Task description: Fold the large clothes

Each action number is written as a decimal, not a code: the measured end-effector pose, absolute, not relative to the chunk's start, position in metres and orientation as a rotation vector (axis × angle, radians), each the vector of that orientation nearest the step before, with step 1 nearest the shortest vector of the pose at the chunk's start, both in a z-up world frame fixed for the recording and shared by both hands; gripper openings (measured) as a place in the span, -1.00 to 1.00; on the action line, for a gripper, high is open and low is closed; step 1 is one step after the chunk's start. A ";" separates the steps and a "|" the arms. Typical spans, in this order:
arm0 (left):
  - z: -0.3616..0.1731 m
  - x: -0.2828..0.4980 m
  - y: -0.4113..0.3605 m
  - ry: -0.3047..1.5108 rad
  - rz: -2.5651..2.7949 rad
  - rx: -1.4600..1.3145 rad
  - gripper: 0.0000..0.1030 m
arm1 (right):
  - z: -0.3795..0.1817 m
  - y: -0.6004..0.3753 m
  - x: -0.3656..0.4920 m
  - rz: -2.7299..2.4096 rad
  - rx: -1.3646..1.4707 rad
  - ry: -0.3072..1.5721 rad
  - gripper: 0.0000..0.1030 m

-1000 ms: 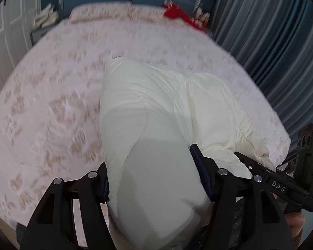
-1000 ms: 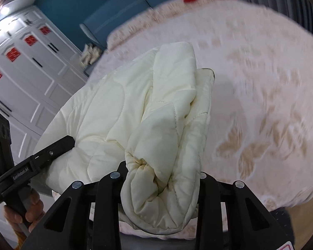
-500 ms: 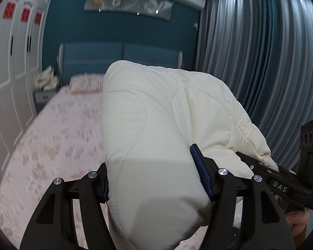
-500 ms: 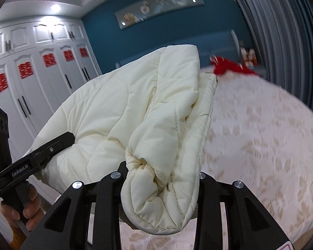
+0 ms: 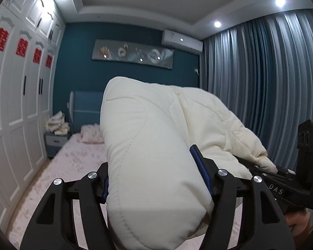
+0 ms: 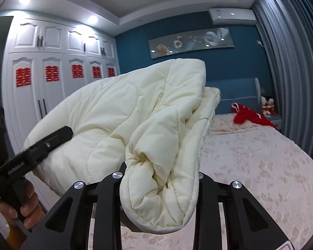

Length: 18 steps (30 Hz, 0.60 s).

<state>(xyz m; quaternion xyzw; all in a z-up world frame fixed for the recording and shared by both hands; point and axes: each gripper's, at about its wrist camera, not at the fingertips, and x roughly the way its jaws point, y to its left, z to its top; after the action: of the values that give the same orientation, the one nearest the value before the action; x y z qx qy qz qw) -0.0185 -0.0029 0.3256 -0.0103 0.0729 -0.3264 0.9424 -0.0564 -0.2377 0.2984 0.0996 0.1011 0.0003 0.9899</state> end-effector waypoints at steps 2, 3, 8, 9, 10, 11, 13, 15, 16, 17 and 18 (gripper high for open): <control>0.328 -0.013 0.005 0.115 -0.646 -0.020 0.20 | 0.304 -0.228 -0.046 0.007 0.169 0.191 -0.48; 0.328 -0.008 0.009 0.103 -0.642 -0.021 0.20 | 0.307 -0.223 -0.042 0.010 0.163 0.187 -0.48; 0.318 0.017 0.027 0.052 -0.637 -0.034 0.20 | 0.312 -0.204 -0.012 0.028 0.112 0.162 -0.48; 0.316 0.019 0.031 0.050 -0.635 -0.036 0.20 | 0.309 -0.201 -0.004 0.026 0.100 0.164 -0.48; 0.310 0.029 0.033 0.054 -0.631 -0.040 0.20 | 0.306 -0.198 0.002 0.026 0.092 0.166 -0.49; 0.305 0.037 0.036 0.065 -0.628 -0.044 0.20 | 0.300 -0.194 0.014 0.027 0.083 0.175 -0.49; 0.289 0.057 0.040 0.094 -0.622 -0.054 0.20 | 0.288 -0.193 0.032 0.032 0.079 0.195 -0.49; 0.271 0.078 0.043 0.126 -0.613 -0.060 0.20 | 0.269 -0.190 0.058 0.038 0.079 0.231 -0.49; 0.259 0.092 0.044 0.150 -0.607 -0.065 0.20 | 0.263 -0.188 0.068 0.037 0.077 0.246 -0.49; 0.249 0.104 0.044 0.172 -0.603 -0.068 0.20 | 0.251 -0.187 0.082 0.034 0.078 0.269 -0.49; 0.240 0.116 0.045 0.189 -0.600 -0.071 0.21 | 0.241 -0.186 0.094 0.034 0.080 0.287 -0.49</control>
<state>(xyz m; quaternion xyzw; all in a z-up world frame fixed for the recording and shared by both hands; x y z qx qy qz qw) 0.1159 0.0451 0.2399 -0.0351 0.0929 -0.2949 0.9504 0.0937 -0.1863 0.2410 0.0397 0.1427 0.0168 0.9888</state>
